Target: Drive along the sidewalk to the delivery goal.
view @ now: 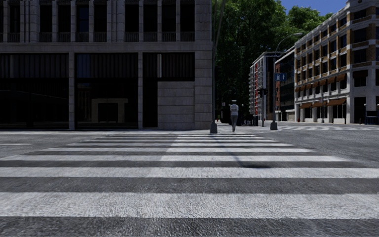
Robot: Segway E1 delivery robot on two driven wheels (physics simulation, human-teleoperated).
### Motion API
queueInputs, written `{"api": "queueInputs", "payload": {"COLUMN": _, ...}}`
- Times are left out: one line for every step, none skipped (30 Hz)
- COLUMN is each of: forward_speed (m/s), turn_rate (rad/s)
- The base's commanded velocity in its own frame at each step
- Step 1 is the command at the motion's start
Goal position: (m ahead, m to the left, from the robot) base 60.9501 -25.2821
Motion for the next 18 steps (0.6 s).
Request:
{"api": "queueInputs", "payload": {"forward_speed": 2.0, "turn_rate": 0.0}}
{"api": "queueInputs", "payload": {"forward_speed": 2.0, "turn_rate": 0.0}}
{"api": "queueInputs", "payload": {"forward_speed": 2.0, "turn_rate": 0.0}}
{"api": "queueInputs", "payload": {"forward_speed": 2.0, "turn_rate": 0.0}}
{"api": "queueInputs", "payload": {"forward_speed": 2.0, "turn_rate": 0.0}}
{"api": "queueInputs", "payload": {"forward_speed": 2.0, "turn_rate": -0.03}}
{"api": "queueInputs", "payload": {"forward_speed": 2.0, "turn_rate": -0.07}}
{"api": "queueInputs", "payload": {"forward_speed": 2.0, "turn_rate": -0.11}}
{"api": "queueInputs", "payload": {"forward_speed": 2.0, "turn_rate": -0.13}}
{"api": "queueInputs", "payload": {"forward_speed": 2.0, "turn_rate": -0.14}}
{"api": "queueInputs", "payload": {"forward_speed": 2.0, "turn_rate": -0.14}}
{"api": "queueInputs", "payload": {"forward_speed": 2.0, "turn_rate": -0.14}}
{"api": "queueInputs", "payload": {"forward_speed": 2.0, "turn_rate": -0.14}}
{"api": "queueInputs", "payload": {"forward_speed": 2.0, "turn_rate": -0.15}}
{"api": "queueInputs", "payload": {"forward_speed": 2.0, "turn_rate": -0.15}}
{"api": "queueInputs", "payload": {"forward_speed": 2.0, "turn_rate": -0.15}}
{"api": "queueInputs", "payload": {"forward_speed": 2.0, "turn_rate": -0.15}}
{"api": "queueInputs", "payload": {"forward_speed": 2.0, "turn_rate": -0.15}}
